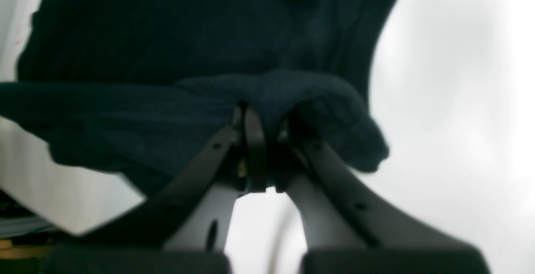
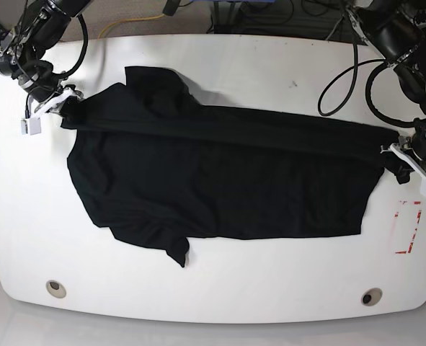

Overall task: Fold the T-shirt properly
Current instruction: 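Release the T-shirt and reposition both grippers along its edge, then grasp the T-shirt edge with both grippers and pull it taut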

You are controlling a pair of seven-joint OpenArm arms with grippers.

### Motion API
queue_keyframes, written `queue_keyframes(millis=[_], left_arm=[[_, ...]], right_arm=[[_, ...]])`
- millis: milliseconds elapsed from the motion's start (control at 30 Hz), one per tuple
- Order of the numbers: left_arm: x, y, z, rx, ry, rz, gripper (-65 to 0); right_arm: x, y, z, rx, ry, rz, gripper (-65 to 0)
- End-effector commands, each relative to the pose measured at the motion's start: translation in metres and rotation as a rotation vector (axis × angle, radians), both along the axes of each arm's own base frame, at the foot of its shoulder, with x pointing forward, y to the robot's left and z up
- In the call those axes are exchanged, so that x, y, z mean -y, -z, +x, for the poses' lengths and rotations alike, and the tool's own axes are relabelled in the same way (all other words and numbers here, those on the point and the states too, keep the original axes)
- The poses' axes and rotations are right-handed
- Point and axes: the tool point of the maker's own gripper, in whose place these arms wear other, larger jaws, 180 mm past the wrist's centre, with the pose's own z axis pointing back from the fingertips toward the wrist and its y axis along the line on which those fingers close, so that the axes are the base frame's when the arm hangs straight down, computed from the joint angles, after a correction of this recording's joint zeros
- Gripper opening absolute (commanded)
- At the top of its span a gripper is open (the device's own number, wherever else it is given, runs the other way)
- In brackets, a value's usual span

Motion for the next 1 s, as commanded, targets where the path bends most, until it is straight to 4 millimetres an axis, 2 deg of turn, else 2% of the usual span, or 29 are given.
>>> queue_keyframes(millis=[0, 100, 300, 400, 433, 533, 600, 667, 767, 967], left_arm=[[-0.008, -0.014, 0.016, 0.046, -0.009, 0.005, -65.0], [-0.009, -0.008, 0.021, 0.030, -0.015, -0.015, -65.0], [0.006, 0.000, 0.043, 0.068, 0.038, -0.021, -65.0], [0.010, 0.012, 0.045, 0.033, 0.050, -0.015, -64.7], [0.011, 0.016, 0.045, 0.017, 0.054, -0.012, -62.8], [0.019, 0.021, 0.049, -0.011, 0.086, 0.013, -51.0], [0.020, 0.023, 0.049, -0.025, 0.093, 0.035, -37.9], [0.018, 0.024, 0.048, -0.032, 0.087, 0.046, -26.9], [0.017, 0.025, 0.048, -0.036, 0.084, 0.051, -17.6], [0.004, 0.021, 0.045, -0.040, 0.077, 0.075, -20.1]], right_arm=[[0.009, -0.012, 0.015, 0.049, 0.017, -0.018, -65.0], [0.010, -0.008, 0.022, 0.047, 0.025, 0.000, -65.0], [0.015, 0.001, 0.034, 0.013, 0.043, -0.009, -64.8], [0.018, 0.004, 0.034, -0.003, 0.047, -0.028, -60.7], [0.019, 0.003, 0.035, 0.002, 0.049, -0.030, -55.5], [0.020, -0.003, 0.034, 0.014, 0.048, -0.047, -37.1], [0.022, -0.012, 0.025, 0.025, 0.039, -0.101, -21.9], [0.021, -0.018, 0.014, 0.025, 0.028, -0.148, -12.0], [0.011, -0.021, 0.001, 0.029, 0.014, -0.164, -8.4], [-0.012, -0.005, -0.037, -0.015, -0.005, -0.069, -13.5]])
